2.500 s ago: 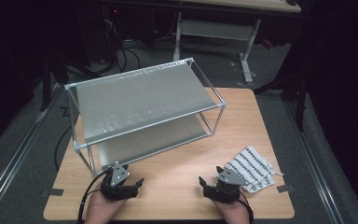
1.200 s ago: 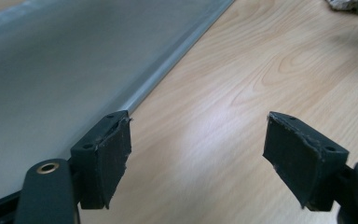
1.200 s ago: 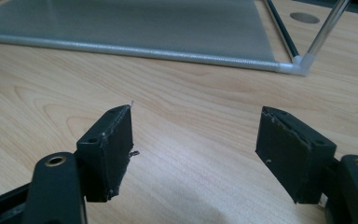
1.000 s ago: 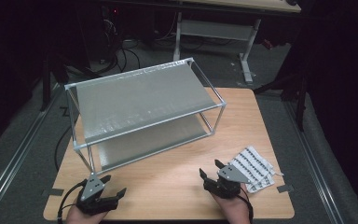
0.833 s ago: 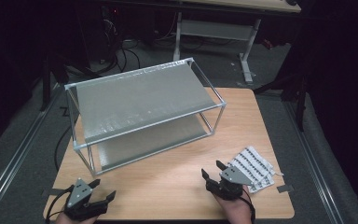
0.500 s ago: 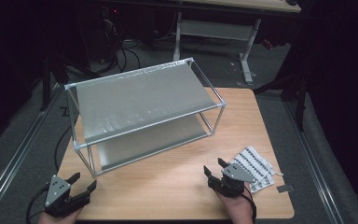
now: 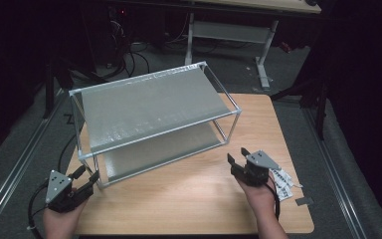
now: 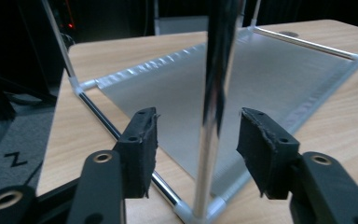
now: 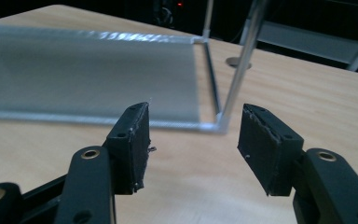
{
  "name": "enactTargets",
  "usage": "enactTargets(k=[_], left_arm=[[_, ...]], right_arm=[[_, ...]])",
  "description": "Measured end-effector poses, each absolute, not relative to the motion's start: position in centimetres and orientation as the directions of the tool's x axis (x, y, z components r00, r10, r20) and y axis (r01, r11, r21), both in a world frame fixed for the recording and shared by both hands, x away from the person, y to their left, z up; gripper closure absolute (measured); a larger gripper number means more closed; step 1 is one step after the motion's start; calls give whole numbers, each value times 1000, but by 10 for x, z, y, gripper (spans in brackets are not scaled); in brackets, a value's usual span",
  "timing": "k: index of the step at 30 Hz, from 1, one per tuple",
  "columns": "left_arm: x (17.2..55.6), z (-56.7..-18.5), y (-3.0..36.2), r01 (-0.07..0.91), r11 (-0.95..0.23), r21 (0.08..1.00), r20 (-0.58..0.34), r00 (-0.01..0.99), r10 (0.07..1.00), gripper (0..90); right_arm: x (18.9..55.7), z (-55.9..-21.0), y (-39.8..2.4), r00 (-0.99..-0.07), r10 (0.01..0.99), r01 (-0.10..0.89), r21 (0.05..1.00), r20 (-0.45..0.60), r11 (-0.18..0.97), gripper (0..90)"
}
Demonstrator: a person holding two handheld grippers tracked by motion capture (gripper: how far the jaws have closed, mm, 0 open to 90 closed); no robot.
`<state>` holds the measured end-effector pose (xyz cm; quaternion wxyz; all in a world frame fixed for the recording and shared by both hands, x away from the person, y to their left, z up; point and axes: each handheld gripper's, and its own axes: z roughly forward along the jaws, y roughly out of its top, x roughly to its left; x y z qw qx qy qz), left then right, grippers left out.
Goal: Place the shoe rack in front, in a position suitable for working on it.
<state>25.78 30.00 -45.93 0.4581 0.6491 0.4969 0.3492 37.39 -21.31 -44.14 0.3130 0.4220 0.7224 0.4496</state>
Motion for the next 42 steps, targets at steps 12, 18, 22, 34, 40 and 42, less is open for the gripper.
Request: enactTargets(k=[12,18,22,34,40,42], left_arm=[[261,-459,300,310,-99,946,3,297,955,755],[261,-460,298,292,-103,951,13,293,956,801],[261,-460,296,304,-103,947,5,307,952,805],[264,-462,228,258,-163,952,13,500,866,805],[273,-463,195,234,-175,956,20,546,838,804],[276,-464,188,225,-175,959,25,546,837,804]], right_arm=[[472,-420,-207,-344,938,408,896,-30,178,596],[483,-423,-199,-339,940,413,893,-32,179,793],[476,-424,-201,-336,941,405,896,-39,182,806],[433,-429,-284,-201,979,390,913,-44,121,802],[419,-429,-327,-143,989,390,916,-38,92,802],[418,-429,-336,-132,991,388,918,-37,86,803]])
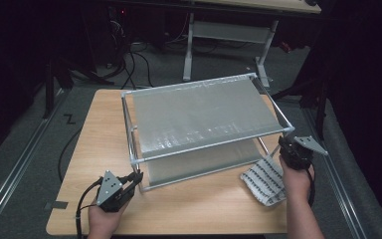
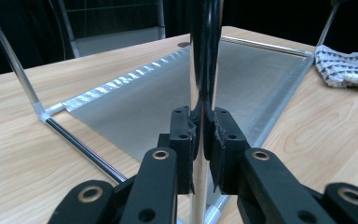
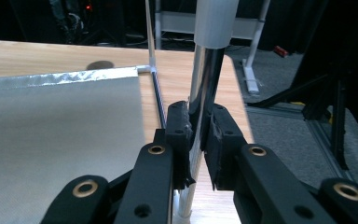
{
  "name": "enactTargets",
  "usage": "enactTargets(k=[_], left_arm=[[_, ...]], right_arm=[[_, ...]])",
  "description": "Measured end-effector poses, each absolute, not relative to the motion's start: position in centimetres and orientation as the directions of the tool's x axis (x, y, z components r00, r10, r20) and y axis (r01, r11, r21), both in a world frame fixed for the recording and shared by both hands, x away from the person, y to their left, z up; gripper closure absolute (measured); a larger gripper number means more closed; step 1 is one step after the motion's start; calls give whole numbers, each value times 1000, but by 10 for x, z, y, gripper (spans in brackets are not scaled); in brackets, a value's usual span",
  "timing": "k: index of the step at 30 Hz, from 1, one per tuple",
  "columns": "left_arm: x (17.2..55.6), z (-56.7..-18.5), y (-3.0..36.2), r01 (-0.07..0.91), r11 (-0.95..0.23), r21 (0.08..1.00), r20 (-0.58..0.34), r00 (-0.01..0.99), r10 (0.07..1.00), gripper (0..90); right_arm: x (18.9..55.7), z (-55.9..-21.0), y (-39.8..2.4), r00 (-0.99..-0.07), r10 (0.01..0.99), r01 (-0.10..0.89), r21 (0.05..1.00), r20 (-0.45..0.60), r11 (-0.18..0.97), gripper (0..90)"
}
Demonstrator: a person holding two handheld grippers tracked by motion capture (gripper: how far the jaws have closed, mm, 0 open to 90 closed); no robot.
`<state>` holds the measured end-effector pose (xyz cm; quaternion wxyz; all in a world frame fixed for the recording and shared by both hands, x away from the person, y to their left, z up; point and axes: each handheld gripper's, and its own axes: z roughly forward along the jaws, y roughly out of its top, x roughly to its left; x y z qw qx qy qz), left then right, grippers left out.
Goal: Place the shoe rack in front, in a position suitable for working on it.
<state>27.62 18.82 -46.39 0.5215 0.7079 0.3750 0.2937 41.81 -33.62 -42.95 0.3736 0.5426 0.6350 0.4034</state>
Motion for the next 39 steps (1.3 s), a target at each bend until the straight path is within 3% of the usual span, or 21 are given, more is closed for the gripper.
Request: enactTargets(k=[8,10,11,13,14,18,22,26,30,39], left_arm=[[280,-464,177,214,-180,960,32,557,830,802],[279,-463,179,212,-187,959,38,559,828,791],[278,-462,180,208,-183,961,37,559,828,728],[274,-460,186,203,-173,964,26,576,817,690],[272,-459,188,200,-172,965,25,580,814,614],[260,-464,203,219,-147,965,-5,573,820,550],[252,-472,218,262,-102,960,-66,563,824,520],[252,-476,222,278,-88,956,-87,557,826,485],[255,-478,217,265,-107,958,-67,573,817,455],[258,-483,213,275,-122,954,-66,587,807,445]], right_arm=[[427,-430,-347,-114,992,390,916,-53,93,781],[427,-430,-345,-125,991,407,908,-56,102,626],[422,-431,-346,-121,991,411,906,-52,98,564],[418,-431,-346,-120,991,408,908,-54,99,544],[404,-433,-349,-133,990,404,910,-45,96,512],[378,-439,-350,-156,986,401,908,-62,121,482],[342,-458,-347,-184,980,461,874,-76,154,482],[318,-479,-349,-173,981,519,838,-88,167,543],[310,-495,-343,-215,974,580,793,-72,187,548],[296,-504,-287,-385,922,570,774,-44,275,560]])
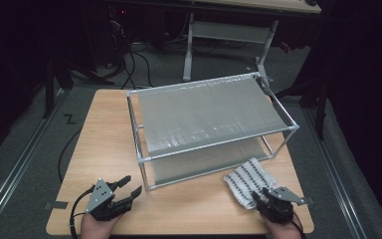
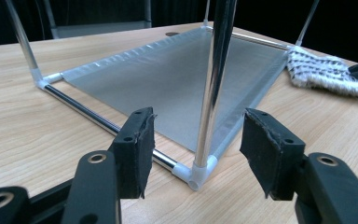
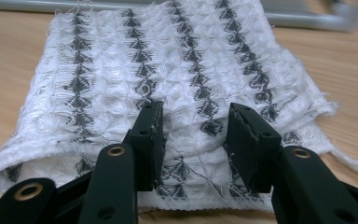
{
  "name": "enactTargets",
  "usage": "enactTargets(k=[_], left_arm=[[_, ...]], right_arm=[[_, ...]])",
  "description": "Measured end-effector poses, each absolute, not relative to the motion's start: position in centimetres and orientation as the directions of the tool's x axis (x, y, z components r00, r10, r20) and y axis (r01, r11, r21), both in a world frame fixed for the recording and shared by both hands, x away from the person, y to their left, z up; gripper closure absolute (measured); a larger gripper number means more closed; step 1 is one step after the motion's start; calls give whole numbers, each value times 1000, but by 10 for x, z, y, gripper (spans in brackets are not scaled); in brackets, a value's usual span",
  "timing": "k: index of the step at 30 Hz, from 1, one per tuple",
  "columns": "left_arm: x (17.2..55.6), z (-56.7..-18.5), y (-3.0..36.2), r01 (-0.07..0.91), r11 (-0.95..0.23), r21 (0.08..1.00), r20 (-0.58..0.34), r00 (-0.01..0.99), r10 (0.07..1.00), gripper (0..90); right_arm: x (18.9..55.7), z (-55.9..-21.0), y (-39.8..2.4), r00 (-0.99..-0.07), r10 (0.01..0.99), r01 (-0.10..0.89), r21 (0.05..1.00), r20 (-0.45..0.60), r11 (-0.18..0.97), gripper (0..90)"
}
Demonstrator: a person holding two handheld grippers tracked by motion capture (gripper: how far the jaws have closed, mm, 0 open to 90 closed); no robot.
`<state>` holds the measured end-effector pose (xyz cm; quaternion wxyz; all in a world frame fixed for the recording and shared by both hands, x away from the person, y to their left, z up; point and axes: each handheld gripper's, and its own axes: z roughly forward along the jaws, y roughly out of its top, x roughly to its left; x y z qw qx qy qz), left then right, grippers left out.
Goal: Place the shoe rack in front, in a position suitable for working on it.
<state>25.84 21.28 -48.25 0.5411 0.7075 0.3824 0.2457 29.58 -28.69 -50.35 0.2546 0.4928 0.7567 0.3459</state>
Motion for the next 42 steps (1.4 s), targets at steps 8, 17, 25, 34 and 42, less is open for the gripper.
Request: enactTargets(k=[8,17,25,34,42], left_arm=[[258,-483,210,271,-131,954,-60,598,799,441],[258,-483,211,270,-125,955,-64,597,800,438],[257,-483,208,264,-140,954,-51,605,794,438],[268,-481,197,249,-162,955,-23,606,795,414],[286,-475,194,255,-154,955,-40,620,783,458]], right_arm=[[300,-489,-256,-478,878,493,820,-22,289,64],[310,-502,-252,-541,841,597,699,-11,394,207],[295,-501,-247,-570,821,542,742,-20,394,731],[319,-476,-240,-480,872,448,829,-94,336,762],[401,-472,-226,-376,924,494,828,-71,265,762]])
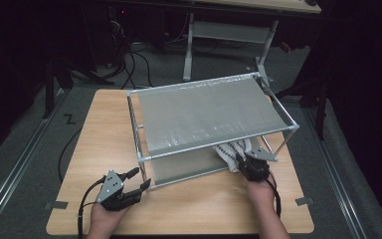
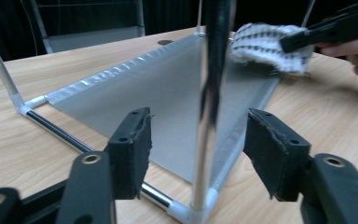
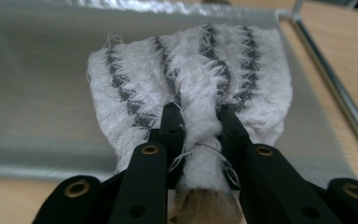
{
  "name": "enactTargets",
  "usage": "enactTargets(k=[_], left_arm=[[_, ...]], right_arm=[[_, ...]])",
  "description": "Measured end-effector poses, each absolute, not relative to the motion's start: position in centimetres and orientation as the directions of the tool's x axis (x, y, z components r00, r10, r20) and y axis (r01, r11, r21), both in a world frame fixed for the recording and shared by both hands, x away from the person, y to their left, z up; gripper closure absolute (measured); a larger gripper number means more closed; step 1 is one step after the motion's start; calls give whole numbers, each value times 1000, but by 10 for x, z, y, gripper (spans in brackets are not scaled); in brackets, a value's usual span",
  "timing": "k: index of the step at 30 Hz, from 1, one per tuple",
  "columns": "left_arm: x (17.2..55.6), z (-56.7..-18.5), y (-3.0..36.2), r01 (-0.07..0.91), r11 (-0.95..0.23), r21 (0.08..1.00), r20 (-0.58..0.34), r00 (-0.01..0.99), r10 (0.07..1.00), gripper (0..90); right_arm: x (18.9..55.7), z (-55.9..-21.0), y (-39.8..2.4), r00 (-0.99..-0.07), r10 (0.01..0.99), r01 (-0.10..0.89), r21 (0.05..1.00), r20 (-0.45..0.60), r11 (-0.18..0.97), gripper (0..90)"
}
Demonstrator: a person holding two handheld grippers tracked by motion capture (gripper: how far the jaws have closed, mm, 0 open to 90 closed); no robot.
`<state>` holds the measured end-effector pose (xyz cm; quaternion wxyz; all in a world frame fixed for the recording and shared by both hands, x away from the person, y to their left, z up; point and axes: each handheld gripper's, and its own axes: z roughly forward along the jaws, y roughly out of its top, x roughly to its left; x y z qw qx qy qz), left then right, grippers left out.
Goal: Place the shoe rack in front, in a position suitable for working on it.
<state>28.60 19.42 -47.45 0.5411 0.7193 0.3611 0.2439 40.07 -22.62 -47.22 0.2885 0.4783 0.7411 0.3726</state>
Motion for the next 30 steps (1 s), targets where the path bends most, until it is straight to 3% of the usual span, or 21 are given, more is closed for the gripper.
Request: enactTargets(k=[4,7,14,16,20,26,30], left_arm=[[290,-477,193,274,-147,951,-57,620,783,653],[285,-478,189,249,-163,955,-32,631,775,801],[262,-479,173,227,-179,957,-32,698,715,805],[257,-478,169,181,-204,962,9,728,686,806],[247,-480,163,210,-190,959,-26,733,679,805],[247,-481,162,205,-180,962,-29,732,681,803],[247,-482,160,199,-179,964,-25,730,683,804]], right_arm=[[419,-489,-224,-366,927,574,765,-78,291,763],[415,-494,-229,-376,923,580,756,-82,303,763],[394,-495,-246,-369,926,582,756,-85,301,762],[387,-495,-252,-369,925,578,756,-92,306,761],[377,-493,-258,-359,928,567,768,-96,299,751],[347,-477,-206,-463,885,458,842,-49,286,725],[334,-488,-154,-551,835,458,833,-7,309,721]])
